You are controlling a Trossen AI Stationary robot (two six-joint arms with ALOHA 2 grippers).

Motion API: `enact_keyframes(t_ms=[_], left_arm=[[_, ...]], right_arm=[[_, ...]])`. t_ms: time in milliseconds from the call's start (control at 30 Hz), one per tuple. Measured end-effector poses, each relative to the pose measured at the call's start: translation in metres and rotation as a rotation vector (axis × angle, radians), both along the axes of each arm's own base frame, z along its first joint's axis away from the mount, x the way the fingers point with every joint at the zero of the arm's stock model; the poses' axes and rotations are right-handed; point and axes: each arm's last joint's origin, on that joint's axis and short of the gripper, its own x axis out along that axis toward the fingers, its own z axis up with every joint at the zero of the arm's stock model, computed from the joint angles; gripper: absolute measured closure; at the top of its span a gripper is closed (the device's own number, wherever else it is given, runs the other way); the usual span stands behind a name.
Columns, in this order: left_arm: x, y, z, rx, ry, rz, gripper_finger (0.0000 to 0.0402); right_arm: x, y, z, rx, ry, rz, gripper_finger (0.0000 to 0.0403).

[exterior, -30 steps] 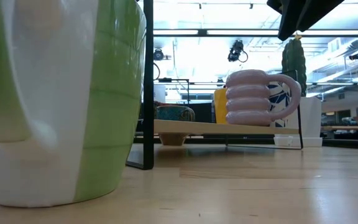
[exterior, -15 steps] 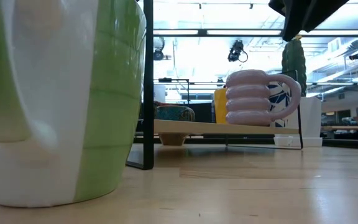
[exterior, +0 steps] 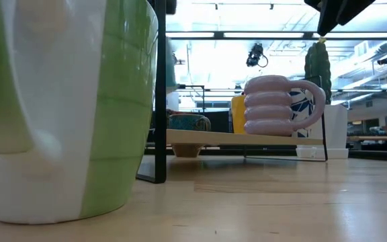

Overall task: Place coffee mugs
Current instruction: Put the light blue mug on the shelf

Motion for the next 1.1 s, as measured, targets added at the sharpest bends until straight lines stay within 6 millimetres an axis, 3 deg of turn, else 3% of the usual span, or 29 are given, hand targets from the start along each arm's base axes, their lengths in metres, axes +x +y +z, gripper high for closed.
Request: enact_keyframes(t_ms=[267,567,800,1100], left_arm=[[0.050,-0.032,-0.020,0.011,-0.129,-0.124,0.0368],[0.089,-0.032,-0.070,0.006,-0.068,-0.184,0.0365],[0.106,-0.030,-0.089,0.026,-0.087,-0.212,0.0365],[0.108,-0.029,-0.091,0.062,-0.081,-0.261,0.0363]], right_arm=[[-0.012,-0.005,-0.005,0.077,-0.059,-0.012,0.0234],[-0.014,-0.007,0.000,0.076,-0.078,0.007,0.0235],[-0.012,-0.006,0.001,0.083,-0.098,0.017,0.0235],[-0.012,-0.006,0.001,0.092,-0.096,0.015,0.0235]])
